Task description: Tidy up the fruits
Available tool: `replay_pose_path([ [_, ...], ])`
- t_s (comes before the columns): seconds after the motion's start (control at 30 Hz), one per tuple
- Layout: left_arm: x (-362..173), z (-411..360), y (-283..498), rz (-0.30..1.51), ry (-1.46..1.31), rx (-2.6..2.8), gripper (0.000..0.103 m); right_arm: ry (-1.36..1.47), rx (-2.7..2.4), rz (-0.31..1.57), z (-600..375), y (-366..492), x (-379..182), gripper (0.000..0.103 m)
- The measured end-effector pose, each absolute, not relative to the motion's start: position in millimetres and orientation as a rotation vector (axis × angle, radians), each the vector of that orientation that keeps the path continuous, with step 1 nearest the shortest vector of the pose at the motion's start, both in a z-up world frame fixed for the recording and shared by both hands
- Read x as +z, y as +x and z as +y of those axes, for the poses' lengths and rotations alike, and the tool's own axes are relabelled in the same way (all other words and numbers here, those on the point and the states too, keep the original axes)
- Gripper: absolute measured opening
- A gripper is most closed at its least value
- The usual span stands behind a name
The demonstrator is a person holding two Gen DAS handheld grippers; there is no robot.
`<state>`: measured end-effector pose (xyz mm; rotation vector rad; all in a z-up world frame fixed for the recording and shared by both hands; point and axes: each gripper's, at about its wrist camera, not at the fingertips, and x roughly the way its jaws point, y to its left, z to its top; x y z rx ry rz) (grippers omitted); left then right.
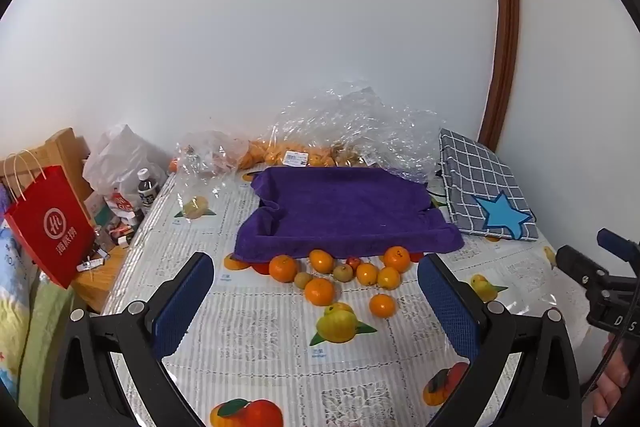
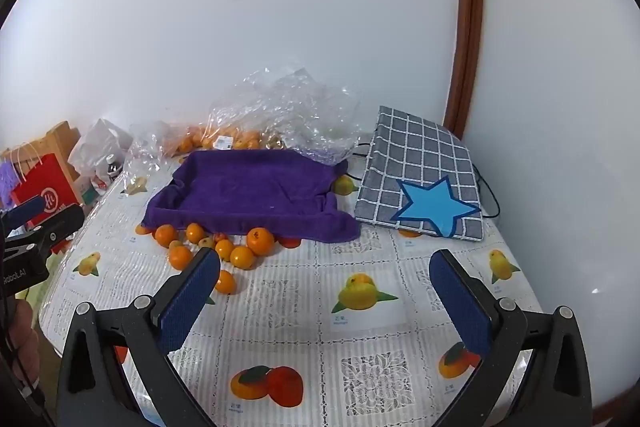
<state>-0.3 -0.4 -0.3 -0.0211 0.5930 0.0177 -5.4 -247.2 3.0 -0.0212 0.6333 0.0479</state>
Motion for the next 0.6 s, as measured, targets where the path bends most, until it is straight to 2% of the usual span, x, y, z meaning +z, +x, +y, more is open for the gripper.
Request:
replay_pose_path([
  [0.6,0.0,5.1,-8.8,0.567,-0.044,-0.025,0.103,-0.033,0.053,0.624,-239.6,-12.4,7.6,0.103],
])
